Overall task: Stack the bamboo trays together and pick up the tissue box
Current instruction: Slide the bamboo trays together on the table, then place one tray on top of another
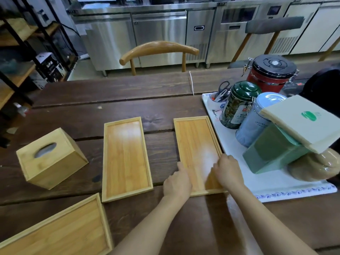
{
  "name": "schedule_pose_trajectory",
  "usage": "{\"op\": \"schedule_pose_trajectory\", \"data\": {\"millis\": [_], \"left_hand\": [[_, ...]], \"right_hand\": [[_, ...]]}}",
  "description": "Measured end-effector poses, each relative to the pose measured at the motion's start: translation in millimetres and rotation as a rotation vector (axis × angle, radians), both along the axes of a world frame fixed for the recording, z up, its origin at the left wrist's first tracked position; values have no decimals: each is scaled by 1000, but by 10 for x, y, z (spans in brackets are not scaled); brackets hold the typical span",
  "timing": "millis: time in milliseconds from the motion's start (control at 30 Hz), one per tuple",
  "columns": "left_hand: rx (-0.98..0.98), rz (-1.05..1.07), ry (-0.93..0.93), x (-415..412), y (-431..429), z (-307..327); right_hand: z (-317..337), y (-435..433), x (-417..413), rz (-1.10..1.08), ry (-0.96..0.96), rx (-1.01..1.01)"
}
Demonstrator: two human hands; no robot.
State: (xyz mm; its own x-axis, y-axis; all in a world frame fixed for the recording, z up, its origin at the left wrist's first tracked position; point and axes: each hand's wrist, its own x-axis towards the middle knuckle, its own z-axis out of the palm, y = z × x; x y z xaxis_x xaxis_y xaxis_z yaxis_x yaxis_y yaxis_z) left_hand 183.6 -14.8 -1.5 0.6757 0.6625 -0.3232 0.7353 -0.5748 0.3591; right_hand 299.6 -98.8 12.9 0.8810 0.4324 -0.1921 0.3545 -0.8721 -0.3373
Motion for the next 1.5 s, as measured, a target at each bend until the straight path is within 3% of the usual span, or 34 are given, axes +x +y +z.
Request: {"op": "schedule_pose_trajectory", "data": {"millis": [167, 267, 333, 400, 533, 667, 733, 900, 1100, 1200, 1367, 1500], "left_hand": [[24, -29, -91, -153, 116, 156], [169, 68, -274, -373, 360, 271], [232, 216, -292, -582, 607, 295], [171, 418, -187, -804, 856, 293], [-242, 770, -30, -1134, 1179, 287], [-415, 808, -157, -1174, 1203, 272], [-389, 835, -226, -1219, 1257, 329], [-568, 886, -391, -1356, 1380, 454], [-338, 719, -512, -1013, 985, 454], [-405, 628, -610, -718, 748, 436], [-524, 509, -685, -194, 253, 340], [-571, 508, -636, 37, -35, 228]], "right_hand": [[93, 41, -85, 30, -166, -107], [218, 246, -227, 154, -158, 27], [293, 475, -439, 219, 19, 223], [350, 737, -683, 219, 295, 371], [351, 1190, -1132, 165, 694, 314], [291, 1447, -1442, 46, 877, 366], [268, 1498, -1450, -71, 853, 390], [197, 1375, -1345, -187, 765, 452], [251, 1092, -1087, -129, 410, 448], [313, 780, -788, -105, 247, 467], [350, 294, -356, -179, 13, 351], [258, -3, -170, -224, -7, 251]]}}
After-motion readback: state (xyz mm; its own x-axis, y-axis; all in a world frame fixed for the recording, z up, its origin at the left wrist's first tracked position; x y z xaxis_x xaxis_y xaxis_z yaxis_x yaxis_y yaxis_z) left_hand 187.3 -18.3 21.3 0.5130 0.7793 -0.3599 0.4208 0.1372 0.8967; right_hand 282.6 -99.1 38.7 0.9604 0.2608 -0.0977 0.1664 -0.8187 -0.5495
